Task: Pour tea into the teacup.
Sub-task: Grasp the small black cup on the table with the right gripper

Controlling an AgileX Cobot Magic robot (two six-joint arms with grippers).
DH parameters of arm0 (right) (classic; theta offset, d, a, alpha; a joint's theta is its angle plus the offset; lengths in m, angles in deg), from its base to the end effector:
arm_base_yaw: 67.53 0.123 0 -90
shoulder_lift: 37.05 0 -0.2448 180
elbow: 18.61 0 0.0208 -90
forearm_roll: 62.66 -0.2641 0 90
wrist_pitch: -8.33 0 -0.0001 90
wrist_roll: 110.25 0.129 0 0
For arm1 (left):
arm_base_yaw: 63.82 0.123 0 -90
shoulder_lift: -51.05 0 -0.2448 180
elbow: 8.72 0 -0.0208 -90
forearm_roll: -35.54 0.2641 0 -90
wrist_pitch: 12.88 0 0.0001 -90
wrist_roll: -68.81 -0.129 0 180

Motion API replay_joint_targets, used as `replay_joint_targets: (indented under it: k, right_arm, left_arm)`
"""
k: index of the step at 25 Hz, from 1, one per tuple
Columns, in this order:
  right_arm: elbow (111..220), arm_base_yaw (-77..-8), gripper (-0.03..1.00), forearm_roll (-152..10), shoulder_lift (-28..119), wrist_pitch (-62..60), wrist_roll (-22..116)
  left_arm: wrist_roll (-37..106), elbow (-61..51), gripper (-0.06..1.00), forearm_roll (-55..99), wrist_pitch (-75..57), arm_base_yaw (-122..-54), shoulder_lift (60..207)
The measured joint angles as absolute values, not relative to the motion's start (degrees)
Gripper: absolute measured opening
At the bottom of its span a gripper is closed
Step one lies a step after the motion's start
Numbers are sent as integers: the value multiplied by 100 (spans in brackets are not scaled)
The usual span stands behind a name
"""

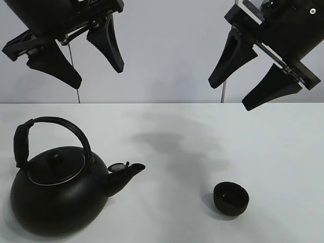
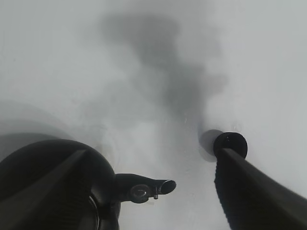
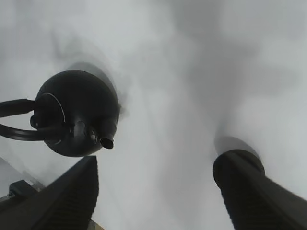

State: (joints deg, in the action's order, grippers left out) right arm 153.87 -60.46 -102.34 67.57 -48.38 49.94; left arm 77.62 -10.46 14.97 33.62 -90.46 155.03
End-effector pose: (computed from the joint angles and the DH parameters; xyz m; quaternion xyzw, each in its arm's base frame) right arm 0.3373 0.1113 0.1760 -0.0641 0.9472 0.2885 0.1242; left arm 0.3255 -0.2001 0.2006 0.0609 0.9573 -0.2198 0.1777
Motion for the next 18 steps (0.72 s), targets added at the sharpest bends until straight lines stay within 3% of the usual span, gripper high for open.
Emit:
replay_joint_targets:
  k: [9, 18]
  right_arm:
    - [15387, -5922, 49, -9498, 6757, -5613, 4771]
    - [15387, -4267, 49, -7604, 6757, -5358, 5542]
  left_arm:
    - [7762, -1046, 52, 1497, 3362, -9046, 15503]
    - [7762, -1046, 52, 1497, 3362, -9046, 15503]
